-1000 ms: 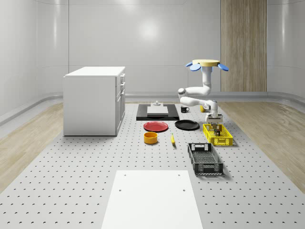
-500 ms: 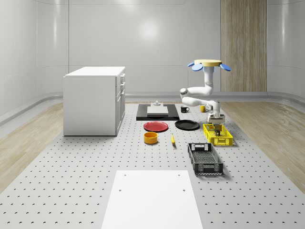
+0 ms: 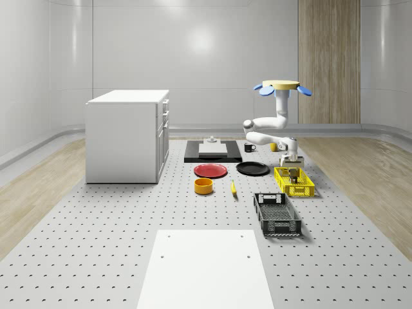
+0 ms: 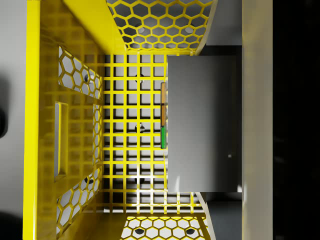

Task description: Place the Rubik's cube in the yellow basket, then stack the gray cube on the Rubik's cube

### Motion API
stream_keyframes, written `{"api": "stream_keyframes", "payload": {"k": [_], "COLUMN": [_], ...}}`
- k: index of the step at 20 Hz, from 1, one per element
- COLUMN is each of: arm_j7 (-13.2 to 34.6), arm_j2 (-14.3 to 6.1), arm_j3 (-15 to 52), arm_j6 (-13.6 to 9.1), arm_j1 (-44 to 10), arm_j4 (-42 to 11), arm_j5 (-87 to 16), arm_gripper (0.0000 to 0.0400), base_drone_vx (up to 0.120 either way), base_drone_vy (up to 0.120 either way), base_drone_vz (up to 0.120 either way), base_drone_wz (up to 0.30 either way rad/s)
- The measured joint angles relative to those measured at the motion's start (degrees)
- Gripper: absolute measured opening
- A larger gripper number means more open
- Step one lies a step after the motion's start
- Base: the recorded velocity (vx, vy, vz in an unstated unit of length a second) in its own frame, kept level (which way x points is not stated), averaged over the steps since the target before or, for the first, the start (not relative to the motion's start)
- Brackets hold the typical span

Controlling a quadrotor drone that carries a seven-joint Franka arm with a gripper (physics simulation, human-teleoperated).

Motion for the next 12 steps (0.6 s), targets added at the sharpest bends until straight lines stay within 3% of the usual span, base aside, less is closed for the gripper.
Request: {"api": "stream_keyframes", "payload": {"k": [1,3,6,12], "arm_j7": [0.1,0.1,0.2,0.4], "arm_j2": [0.1,0.2,0.3,0.4], "arm_j3": [-0.1,-0.2,0.1,3.2], "arm_j6": [0.0,-0.1,-0.4,-2.2], "arm_j1": [-0.1,-0.2,-0.1,0.4], "arm_j4": [0.0,0.1,-0.1,-1.7], "arm_j5": [-0.1,-0.2,0.0,2.9], "arm_gripper": [0.025,0.0309,0.0357,0.039], "base_drone_vx": [0.0,0.0,0.0,0.0], "base_drone_vy": [0.0,0.0,0.0,0.0], "base_drone_vz": [0.0,0.0,0.0,0.0], "base_drone_wz": [0.0,0.0,0.0,0.0]}}
